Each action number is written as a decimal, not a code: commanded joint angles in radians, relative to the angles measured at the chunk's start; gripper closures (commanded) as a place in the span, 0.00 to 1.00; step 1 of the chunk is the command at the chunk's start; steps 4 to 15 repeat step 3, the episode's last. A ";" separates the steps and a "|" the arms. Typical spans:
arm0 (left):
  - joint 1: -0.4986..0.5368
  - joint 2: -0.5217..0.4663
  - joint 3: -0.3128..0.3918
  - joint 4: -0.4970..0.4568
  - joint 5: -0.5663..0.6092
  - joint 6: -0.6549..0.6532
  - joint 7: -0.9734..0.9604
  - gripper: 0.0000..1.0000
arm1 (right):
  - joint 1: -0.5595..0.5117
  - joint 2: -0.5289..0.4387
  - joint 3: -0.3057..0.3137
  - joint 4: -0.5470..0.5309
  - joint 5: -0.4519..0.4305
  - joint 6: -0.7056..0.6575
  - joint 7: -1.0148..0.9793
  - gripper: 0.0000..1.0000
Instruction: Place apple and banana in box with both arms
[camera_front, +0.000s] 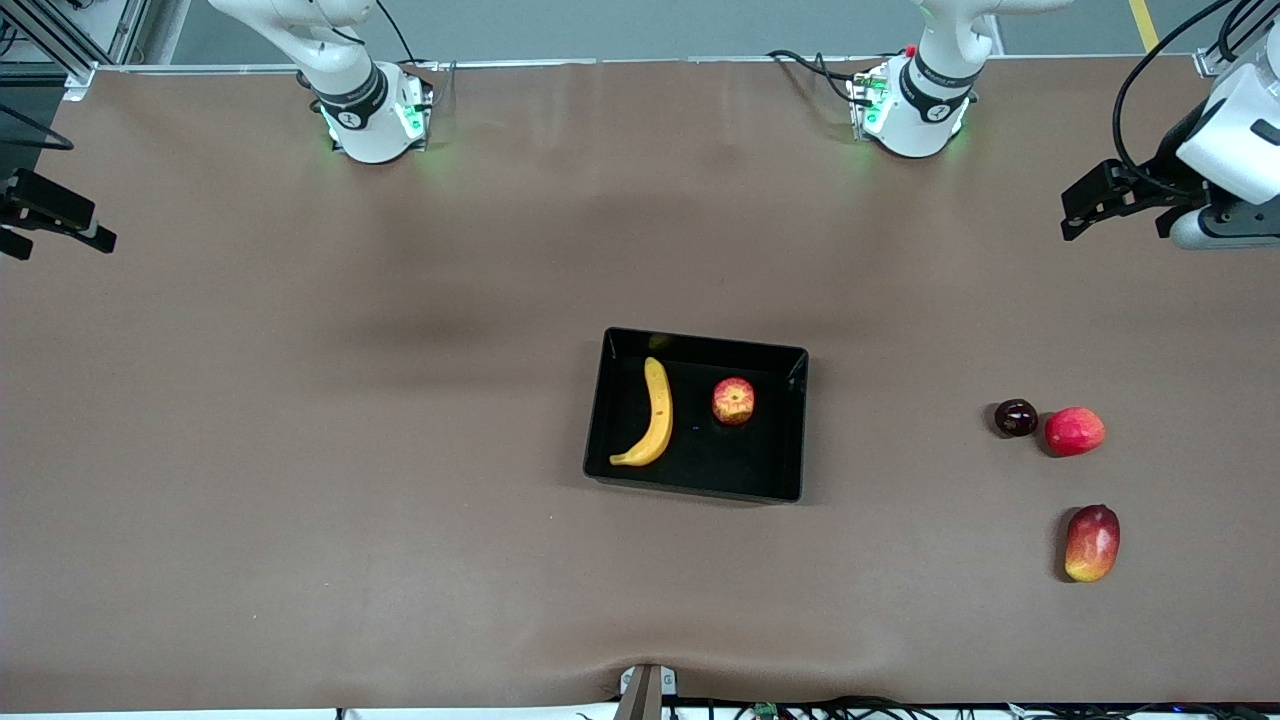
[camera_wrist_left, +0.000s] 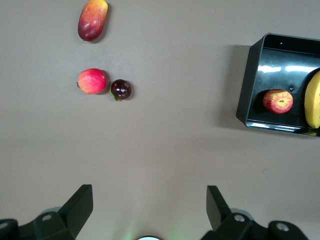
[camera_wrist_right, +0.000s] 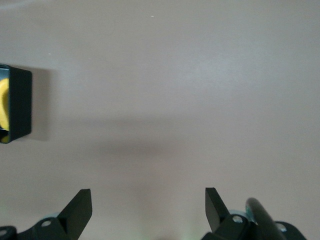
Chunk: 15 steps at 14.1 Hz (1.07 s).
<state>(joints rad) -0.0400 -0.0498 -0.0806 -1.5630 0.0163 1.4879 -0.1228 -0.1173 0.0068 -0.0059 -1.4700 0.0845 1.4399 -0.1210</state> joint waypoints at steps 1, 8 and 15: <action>-0.003 0.011 0.001 0.043 -0.016 -0.023 -0.012 0.00 | 0.013 0.002 0.009 0.011 -0.061 -0.012 0.004 0.00; 0.002 0.010 0.001 0.043 -0.016 -0.038 -0.008 0.00 | 0.013 0.002 0.009 0.008 -0.062 -0.013 0.017 0.00; 0.002 0.010 0.001 0.043 -0.016 -0.038 -0.008 0.00 | 0.013 0.002 0.009 0.008 -0.062 -0.013 0.017 0.00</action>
